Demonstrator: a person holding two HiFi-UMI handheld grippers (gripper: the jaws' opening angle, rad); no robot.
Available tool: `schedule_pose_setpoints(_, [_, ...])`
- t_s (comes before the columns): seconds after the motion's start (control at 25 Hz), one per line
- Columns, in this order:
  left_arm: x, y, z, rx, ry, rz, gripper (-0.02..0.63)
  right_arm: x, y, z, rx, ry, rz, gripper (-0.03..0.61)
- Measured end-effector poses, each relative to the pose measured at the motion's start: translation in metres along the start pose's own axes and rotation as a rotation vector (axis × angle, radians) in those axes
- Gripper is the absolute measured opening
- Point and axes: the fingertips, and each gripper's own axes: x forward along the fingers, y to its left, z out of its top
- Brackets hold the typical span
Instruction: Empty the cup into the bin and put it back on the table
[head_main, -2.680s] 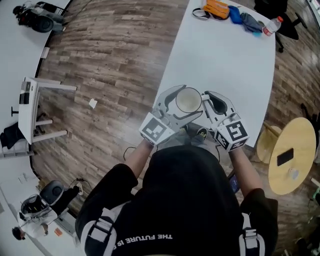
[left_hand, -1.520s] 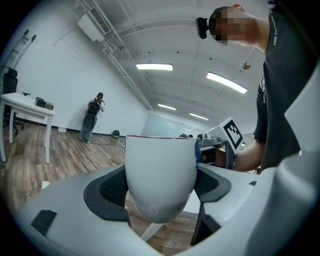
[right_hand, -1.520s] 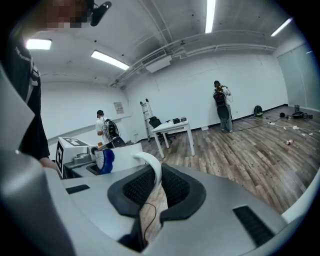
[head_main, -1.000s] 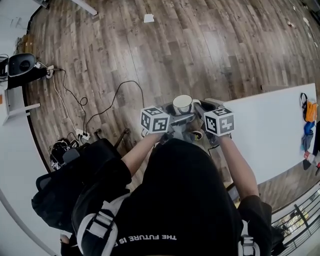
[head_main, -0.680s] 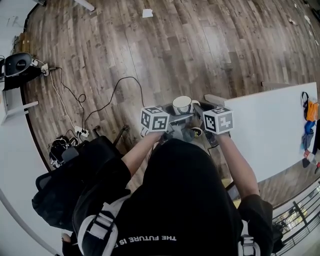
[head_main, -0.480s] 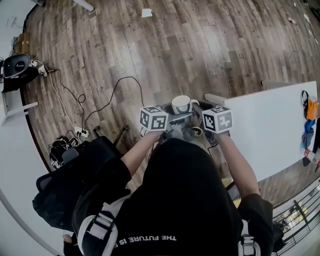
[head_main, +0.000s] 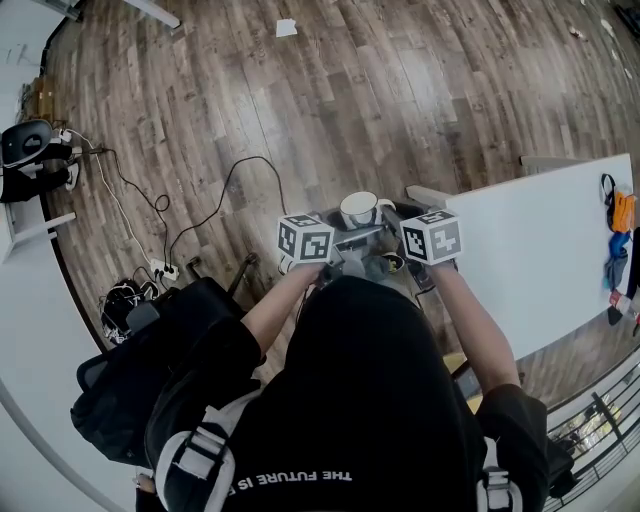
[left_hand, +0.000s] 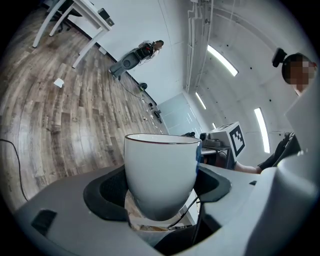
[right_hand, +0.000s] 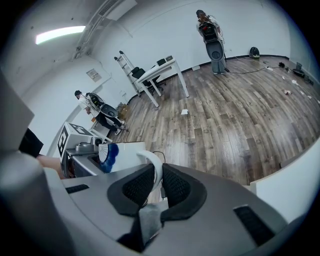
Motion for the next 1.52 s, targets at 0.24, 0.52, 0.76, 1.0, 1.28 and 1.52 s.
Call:
schedule_pose_setpoints(0.24, [0.004, 0.003, 0.003, -0.001, 0.007, 0.004, 0.403, 0.001, -0.006, 0.002, 0.005, -0.001, -0.007, 0.055])
schedule_pose_setpoints(0.52, [0.011, 0.004, 0.009, -0.019, 0.009, 0.013, 0.403, 0.001, -0.014, 0.008, -0.012, -0.004, -0.023, 0.055])
schedule_pose_setpoints(0.76, [0.001, -0.006, 0.025, 0.073, -0.012, 0.010, 0.403, -0.008, -0.002, 0.027, -0.061, -0.061, -0.032, 0.055])
schedule_pose_setpoints(1.0, [-0.014, -0.059, 0.078, 0.383, -0.137, -0.001, 0.403, -0.065, 0.022, 0.088, -0.257, -0.381, -0.068, 0.055])
schedule_pose_setpoints(1.28, [-0.056, -0.151, 0.119, 0.981, -0.368, 0.013, 0.403, -0.151, 0.082, 0.132, -0.524, -0.809, -0.092, 0.056])
schedule_pose_setpoints(1.52, [-0.018, -0.186, 0.124, 1.090, -0.291, -0.114, 0.403, -0.201, 0.057, 0.128, -0.522, -0.866, -0.249, 0.055])
